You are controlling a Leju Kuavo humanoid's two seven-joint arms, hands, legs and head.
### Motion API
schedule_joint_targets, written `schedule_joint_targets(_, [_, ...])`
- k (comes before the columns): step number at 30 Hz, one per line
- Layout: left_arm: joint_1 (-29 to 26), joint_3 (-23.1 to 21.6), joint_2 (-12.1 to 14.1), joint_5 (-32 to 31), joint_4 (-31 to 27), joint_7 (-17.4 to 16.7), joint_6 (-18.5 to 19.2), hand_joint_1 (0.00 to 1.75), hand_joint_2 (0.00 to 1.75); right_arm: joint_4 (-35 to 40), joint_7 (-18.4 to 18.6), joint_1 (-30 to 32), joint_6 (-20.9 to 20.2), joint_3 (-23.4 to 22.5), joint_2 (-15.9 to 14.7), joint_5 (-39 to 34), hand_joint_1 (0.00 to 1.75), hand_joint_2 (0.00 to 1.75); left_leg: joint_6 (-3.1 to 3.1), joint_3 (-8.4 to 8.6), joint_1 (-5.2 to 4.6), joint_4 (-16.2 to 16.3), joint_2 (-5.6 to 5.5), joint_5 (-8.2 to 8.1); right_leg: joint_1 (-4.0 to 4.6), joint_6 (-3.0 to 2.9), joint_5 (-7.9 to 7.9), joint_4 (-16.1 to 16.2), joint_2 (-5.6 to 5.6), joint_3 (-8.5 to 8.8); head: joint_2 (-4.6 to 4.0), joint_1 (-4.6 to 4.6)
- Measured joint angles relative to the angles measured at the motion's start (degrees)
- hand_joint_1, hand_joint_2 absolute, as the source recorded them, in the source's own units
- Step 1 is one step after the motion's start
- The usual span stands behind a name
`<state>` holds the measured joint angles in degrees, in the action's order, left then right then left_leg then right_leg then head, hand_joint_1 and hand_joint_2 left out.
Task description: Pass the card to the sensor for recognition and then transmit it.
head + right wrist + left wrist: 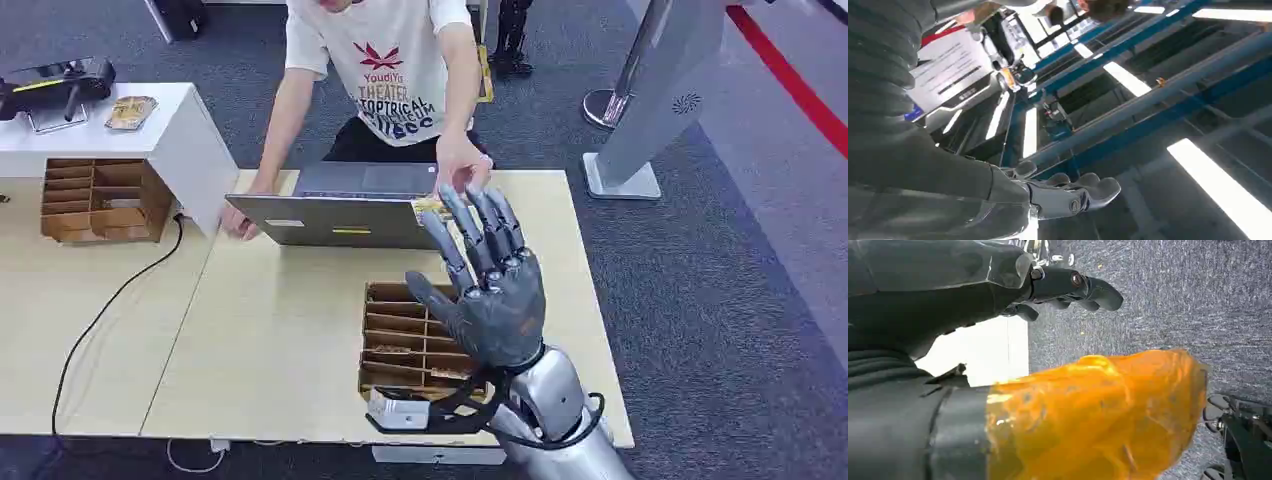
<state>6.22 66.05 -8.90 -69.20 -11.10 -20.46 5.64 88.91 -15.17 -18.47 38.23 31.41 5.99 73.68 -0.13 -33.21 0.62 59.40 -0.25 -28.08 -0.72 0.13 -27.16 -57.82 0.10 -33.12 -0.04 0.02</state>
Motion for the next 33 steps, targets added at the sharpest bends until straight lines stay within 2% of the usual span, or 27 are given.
schedule_joint_targets(10, [0.19,-0.92,0.02,-1.68,0.00,-0.02,0.81,0.00,0.00,-11.49,7.99,-8.87,0.02,2.12,-1.46,7.23,0.00,1.75,0.00,0.00,0.00,0.00,0.00,0.00,0.00,0.00,0.00,0.00,0.01,-0.01,0.00,0.00])
schedule_joint_targets(16, [0.31,-1.38,0.02,-2.16,0.00,-0.15,1.03,0.00,0.00,-16.71,10.42,-12.44,0.02,3.08,-2.45,9.68,0.02,1.75,0.00,0.00,0.00,0.01,-0.01,0.00,0.00,0.00,0.00,0.00,0.01,-0.02,0.00,0.00])
schedule_joint_targets(17, [0.34,-1.40,0.02,-2.21,0.00,-0.15,1.05,0.00,0.00,-17.40,10.62,-13.00,0.02,3.15,-2.62,9.77,0.75,1.75,0.00,0.00,0.00,0.01,-0.01,0.00,0.00,0.00,0.00,0.00,0.01,-0.02,0.00,0.00])
schedule_joint_targets(18, [0.36,-1.40,0.02,-2.25,0.00,-0.17,1.05,0.00,0.00,-18.13,10.93,-13.40,0.02,3.30,-2.80,9.79,0.75,1.75,0.00,0.00,0.00,0.01,-0.01,0.00,0.00,0.00,0.00,0.00,0.01,-0.02,0.00,0.00])
schedule_joint_targets(19, [0.38,-1.42,0.02,-2.32,0.00,-0.17,1.07,0.00,0.00,-18.70,11.01,-13.73,0.02,3.43,-2.95,9.79,1.62,1.75,0.00,0.00,0.00,0.01,-0.01,0.00,0.00,0.00,0.00,0.00,0.01,-0.02,0.00,0.02])
schedule_joint_targets(24, [0.51,-1.44,0.02,-2.58,0.00,-0.18,1.11,0.00,0.00,-20.37,11.14,-14.56,0.04,3.89,-3.43,9.79,1.62,1.75,0.00,0.00,0.00,0.01,-0.01,0.00,0.00,0.00,0.00,0.00,0.00,-0.02,0.00,0.00])
schedule_joint_targets(25, [0.55,-1.44,0.02,-2.58,0.00,-0.17,1.11,0.00,0.00,-20.59,11.21,-14.61,0.04,3.93,-3.50,9.79,1.75,1.75,0.00,0.00,0.00,0.01,-0.01,0.00,0.00,0.00,0.00,0.00,0.00,-0.02,0.00,0.00])
schedule_joint_targets(33, [0.63,-1.49,0.02,-2.60,0.00,-0.26,1.22,0.00,0.00,-21.70,11.36,-14.97,0.07,4.39,-3.91,9.53,1.75,1.75,0.00,0.00,0.00,0.01,-0.01,0.00,0.00,0.00,0.00,0.00,0.00,-0.02,0.00,0.00])
